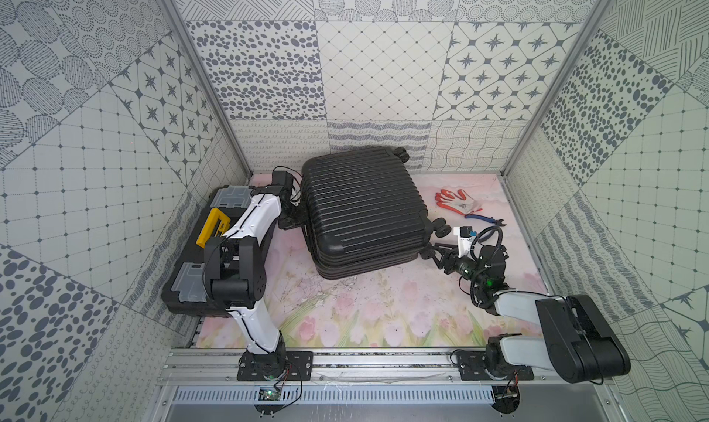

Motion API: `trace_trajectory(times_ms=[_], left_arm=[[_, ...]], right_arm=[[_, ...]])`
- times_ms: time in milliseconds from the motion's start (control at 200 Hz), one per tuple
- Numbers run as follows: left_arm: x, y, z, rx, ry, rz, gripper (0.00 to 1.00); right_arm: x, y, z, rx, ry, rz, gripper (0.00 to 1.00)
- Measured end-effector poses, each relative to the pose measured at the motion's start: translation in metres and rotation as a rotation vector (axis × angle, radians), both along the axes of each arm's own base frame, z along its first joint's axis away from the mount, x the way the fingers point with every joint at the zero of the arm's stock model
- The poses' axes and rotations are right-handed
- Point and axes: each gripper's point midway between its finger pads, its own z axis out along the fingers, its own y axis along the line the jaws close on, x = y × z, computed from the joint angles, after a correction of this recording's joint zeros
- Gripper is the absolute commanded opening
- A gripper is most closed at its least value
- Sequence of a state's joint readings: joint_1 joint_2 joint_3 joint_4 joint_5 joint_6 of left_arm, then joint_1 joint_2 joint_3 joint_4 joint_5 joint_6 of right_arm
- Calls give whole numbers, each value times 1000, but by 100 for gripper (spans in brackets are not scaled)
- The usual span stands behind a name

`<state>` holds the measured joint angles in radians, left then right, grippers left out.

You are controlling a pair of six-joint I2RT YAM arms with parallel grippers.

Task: Close the suitcase zippers
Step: Pick up the suitcase from the center of the board, then zip the zipper on the suitcase.

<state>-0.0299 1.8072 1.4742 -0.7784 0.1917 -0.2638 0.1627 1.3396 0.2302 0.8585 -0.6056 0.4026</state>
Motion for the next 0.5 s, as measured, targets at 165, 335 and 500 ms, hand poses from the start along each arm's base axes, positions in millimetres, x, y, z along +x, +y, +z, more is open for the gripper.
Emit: trace_trajectory(times_ms=[165, 335, 500], left_arm=[[6, 15, 2, 16, 5, -15, 0], [10, 24, -1, 22, 21, -34, 0], [14, 30, -2, 14, 32, -52, 0]], right_arm=[[-3, 22, -4, 16, -4, 65, 51], [-1, 28, -12, 29, 1, 94, 52], [5, 40, -5, 52, -46, 160, 52]])
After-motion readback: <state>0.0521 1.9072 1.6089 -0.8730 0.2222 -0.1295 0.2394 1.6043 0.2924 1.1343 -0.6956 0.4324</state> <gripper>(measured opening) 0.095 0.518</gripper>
